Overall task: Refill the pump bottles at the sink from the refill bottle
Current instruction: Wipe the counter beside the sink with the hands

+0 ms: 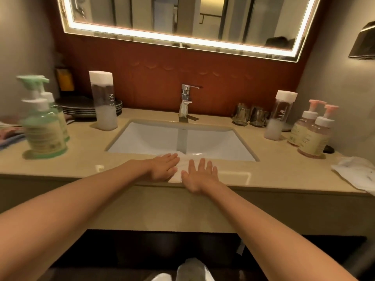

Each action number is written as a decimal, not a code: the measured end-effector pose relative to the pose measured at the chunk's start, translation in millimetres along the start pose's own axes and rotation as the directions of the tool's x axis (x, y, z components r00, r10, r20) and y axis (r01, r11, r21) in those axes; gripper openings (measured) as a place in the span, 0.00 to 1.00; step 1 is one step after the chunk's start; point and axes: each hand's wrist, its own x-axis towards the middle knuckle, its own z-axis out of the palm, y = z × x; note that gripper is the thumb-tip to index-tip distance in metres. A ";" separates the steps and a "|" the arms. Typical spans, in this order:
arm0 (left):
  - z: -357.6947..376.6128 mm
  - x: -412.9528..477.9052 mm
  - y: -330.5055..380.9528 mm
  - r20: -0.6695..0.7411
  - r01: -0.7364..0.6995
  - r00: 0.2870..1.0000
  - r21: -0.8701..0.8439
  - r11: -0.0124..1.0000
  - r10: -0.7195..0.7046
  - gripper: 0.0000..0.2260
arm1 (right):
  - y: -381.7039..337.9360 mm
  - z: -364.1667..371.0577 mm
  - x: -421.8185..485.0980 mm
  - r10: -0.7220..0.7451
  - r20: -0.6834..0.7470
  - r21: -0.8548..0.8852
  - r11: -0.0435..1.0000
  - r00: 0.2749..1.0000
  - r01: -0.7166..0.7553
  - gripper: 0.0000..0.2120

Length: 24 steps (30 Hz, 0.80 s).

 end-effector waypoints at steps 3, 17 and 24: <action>5.0 -25.5 -29.4 -0.010 0.058 0.998 -0.023 0.998 -0.059 0.23 | -32.5 3.0 0.6 -0.073 0.005 -0.014 0.997 0.997 0.073 0.29; 14.7 -124.6 -149.9 -0.028 0.314 0.947 -0.108 0.943 -0.319 0.24 | -174.5 10.2 19.3 -0.362 0.043 -0.069 0.929 0.931 0.364 0.28; 17.1 -140.3 -189.6 -0.034 0.354 0.931 -0.151 0.923 -0.363 0.25 | -216.3 9.2 36.4 -0.414 0.067 -0.078 0.905 0.908 0.418 0.28</action>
